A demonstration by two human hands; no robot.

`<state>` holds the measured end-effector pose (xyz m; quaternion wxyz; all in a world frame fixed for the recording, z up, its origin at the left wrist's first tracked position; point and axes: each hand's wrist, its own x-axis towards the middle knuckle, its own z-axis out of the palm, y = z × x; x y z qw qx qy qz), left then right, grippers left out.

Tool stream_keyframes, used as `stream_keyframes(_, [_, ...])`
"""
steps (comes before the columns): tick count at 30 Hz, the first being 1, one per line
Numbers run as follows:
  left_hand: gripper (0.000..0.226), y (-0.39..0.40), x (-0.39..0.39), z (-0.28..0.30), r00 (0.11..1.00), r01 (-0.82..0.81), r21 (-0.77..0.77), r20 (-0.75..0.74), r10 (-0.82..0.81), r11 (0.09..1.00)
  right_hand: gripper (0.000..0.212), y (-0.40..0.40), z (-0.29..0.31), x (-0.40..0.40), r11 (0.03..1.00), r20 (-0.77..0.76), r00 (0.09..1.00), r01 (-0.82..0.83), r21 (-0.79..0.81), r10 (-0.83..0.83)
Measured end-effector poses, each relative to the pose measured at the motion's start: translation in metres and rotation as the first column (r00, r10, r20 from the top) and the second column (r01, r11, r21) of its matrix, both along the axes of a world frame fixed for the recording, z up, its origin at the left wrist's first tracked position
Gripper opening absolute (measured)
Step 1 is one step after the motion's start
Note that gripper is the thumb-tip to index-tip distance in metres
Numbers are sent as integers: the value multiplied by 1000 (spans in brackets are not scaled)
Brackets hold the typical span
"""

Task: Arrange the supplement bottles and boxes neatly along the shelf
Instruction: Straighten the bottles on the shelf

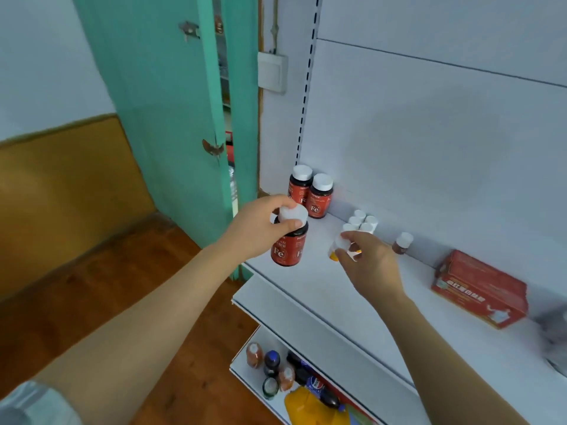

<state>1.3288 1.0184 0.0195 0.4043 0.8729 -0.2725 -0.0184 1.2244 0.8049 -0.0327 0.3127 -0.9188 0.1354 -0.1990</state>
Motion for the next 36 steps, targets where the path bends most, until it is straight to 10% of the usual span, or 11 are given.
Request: stream_keyframes(36, [40, -33, 189, -58, 872, 410, 145, 228, -433, 901, 29, 20, -80, 78, 787, 150, 871, 489, -377, -468])
